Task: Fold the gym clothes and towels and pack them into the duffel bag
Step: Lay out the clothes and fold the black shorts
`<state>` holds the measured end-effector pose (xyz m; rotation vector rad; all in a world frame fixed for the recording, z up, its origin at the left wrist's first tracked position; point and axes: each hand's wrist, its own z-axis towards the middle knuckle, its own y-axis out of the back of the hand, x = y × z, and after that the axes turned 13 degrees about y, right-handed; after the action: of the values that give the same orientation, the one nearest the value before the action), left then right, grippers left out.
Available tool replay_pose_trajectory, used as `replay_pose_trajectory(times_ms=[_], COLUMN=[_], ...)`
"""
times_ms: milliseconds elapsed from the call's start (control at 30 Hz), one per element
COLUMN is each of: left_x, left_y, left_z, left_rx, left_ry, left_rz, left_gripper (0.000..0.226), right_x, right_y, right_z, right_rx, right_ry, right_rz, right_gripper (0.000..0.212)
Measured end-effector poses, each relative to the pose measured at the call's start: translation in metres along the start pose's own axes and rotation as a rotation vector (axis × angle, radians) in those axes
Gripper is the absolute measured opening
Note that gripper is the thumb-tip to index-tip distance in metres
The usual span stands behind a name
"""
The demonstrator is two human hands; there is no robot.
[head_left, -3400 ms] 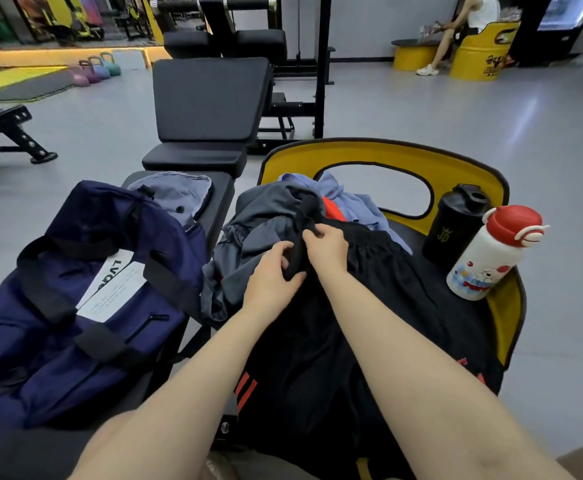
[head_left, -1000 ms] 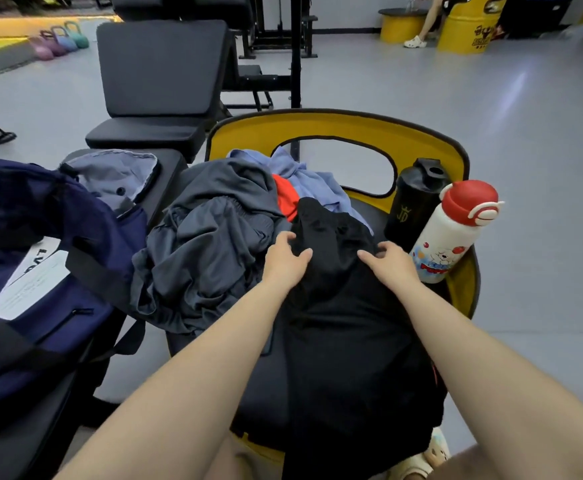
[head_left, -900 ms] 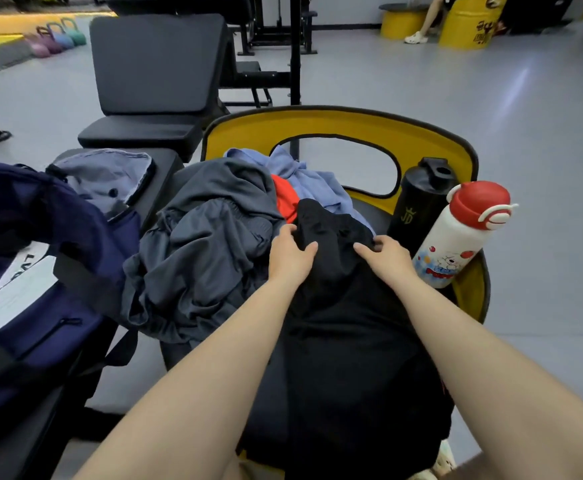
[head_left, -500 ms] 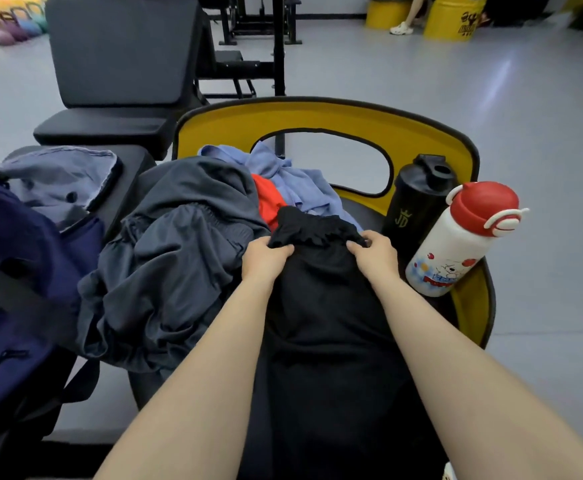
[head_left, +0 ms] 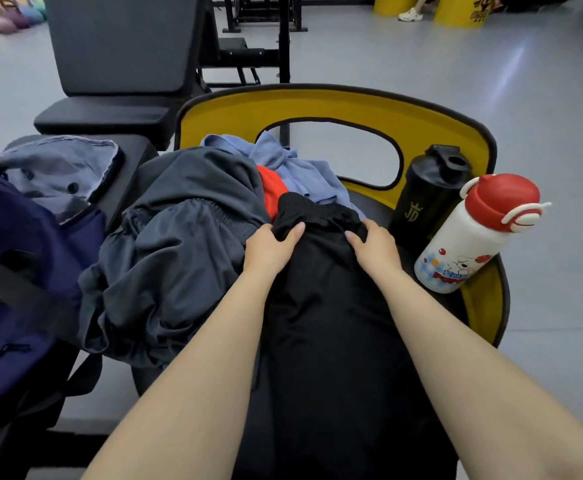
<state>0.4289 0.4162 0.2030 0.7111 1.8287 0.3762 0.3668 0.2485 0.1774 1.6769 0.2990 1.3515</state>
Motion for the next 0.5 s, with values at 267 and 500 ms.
replay_pose_trajectory(times_ms=[267, 500], left_x=[0.032, 0.058], left_y=[0.021, 0.018], left_z=[-0.024, -0.056], left_rx=[0.161, 0.265], left_ry=[0.038, 0.169], left_rz=[0.086, 0.043], left_gripper=[0.047, 0.035], right_x=[-0.019, -0.037], right_y=[0.025, 0.049], right_z=[-0.051, -0.1], right_rx=[0.189, 0.279], right_ry=[0.049, -0.034], right_rz=[-0.183, -0.251], right_gripper=[0.059, 0.051])
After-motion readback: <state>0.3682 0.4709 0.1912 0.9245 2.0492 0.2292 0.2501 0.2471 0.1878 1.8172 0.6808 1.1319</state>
